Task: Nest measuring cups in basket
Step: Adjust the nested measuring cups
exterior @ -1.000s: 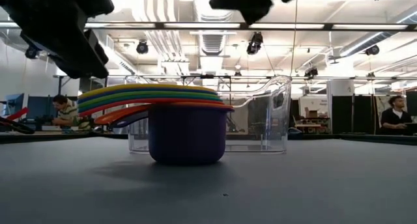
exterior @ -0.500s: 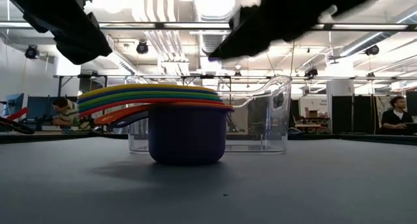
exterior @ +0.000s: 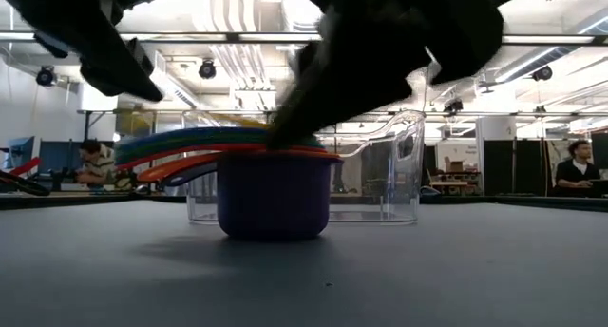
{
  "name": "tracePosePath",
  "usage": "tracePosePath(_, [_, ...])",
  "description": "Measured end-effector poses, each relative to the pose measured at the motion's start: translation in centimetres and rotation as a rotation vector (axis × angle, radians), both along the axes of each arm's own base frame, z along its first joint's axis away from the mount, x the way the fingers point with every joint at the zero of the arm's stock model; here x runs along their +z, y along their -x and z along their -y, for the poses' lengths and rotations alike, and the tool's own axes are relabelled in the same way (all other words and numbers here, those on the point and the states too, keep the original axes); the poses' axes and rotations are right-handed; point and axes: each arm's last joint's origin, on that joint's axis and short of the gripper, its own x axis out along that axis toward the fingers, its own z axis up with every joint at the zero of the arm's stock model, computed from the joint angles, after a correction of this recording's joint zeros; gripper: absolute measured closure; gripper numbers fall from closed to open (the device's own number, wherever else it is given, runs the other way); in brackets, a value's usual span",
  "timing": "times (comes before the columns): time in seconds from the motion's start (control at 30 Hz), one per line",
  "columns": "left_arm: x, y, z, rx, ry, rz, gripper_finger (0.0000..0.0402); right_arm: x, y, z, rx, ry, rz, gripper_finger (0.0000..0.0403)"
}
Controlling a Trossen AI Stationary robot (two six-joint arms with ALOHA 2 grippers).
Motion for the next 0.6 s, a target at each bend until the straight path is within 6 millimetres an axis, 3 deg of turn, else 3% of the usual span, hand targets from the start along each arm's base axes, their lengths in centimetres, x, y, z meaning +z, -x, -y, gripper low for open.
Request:
tracePosePath(0.33, [0.5,0.0,0.2,-0.007,-0.024,-0.010,0.0239,0.6,0.3,0.4,-0.038,0.040,-0.028,0.0193])
tracePosePath(0.6, [1.7,0.5,0.4,-0.034,-0.029,0.019,0.0239,4.3,1.6,0.2,-0.019,0.017,0.042,0.0193])
